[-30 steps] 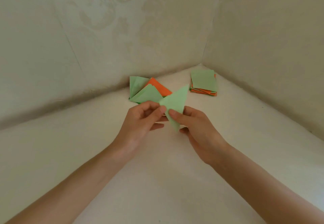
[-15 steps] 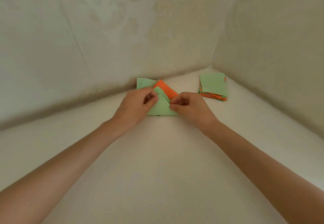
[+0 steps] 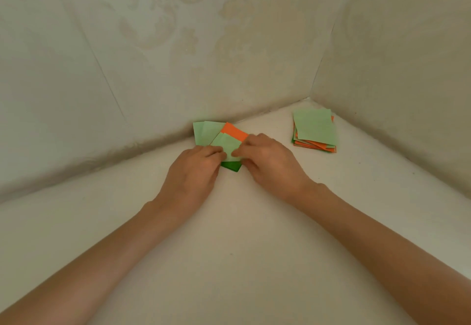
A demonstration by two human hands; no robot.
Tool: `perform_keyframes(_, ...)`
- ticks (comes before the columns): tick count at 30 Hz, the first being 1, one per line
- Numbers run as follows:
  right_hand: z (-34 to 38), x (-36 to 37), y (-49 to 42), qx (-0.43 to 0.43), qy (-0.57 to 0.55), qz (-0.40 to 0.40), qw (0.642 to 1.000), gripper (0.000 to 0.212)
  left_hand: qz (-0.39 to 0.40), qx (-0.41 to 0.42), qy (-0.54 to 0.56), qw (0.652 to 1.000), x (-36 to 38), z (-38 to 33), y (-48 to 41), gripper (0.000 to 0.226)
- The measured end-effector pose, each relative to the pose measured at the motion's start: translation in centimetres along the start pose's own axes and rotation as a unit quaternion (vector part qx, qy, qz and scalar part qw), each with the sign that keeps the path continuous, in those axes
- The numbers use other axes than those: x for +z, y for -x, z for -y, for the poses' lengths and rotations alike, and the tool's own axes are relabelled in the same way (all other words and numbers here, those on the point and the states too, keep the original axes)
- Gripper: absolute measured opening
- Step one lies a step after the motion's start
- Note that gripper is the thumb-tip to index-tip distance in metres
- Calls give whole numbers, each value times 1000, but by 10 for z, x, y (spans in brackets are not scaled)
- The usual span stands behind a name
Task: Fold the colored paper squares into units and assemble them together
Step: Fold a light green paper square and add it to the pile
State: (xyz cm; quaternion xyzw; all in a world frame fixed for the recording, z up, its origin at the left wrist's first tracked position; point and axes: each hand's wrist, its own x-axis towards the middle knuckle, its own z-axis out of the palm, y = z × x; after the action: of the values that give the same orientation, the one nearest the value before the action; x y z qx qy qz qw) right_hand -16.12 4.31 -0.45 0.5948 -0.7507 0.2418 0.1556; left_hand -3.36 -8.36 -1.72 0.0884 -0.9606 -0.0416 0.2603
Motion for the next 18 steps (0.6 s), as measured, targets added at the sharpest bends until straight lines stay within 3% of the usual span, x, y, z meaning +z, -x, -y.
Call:
perform_keyframes(5, -10, 6, 2, -5, 55, 27, 998, 25, 20, -22, 9, 1000, 1, 3, 0, 40)
perform_keyframes(9, -10, 12, -10, 20, 53, 42, 998, 24, 39, -42, 0, 998, 2, 1, -4, 40)
perform_keyframes(13, -12, 2, -3, 36, 24, 18, 999, 25, 21, -61, -36, 997, 2, -6, -5, 26)
perform_keyframes(16, -32, -20, 11, 135, 54, -37, 989, 38, 10, -68, -57, 996, -2, -12, 0, 25)
perform_keyframes(18, -53, -37, 23, 220, 92, 2, 971, 48, 9, -64, -66, 996, -5, -17, 1, 29)
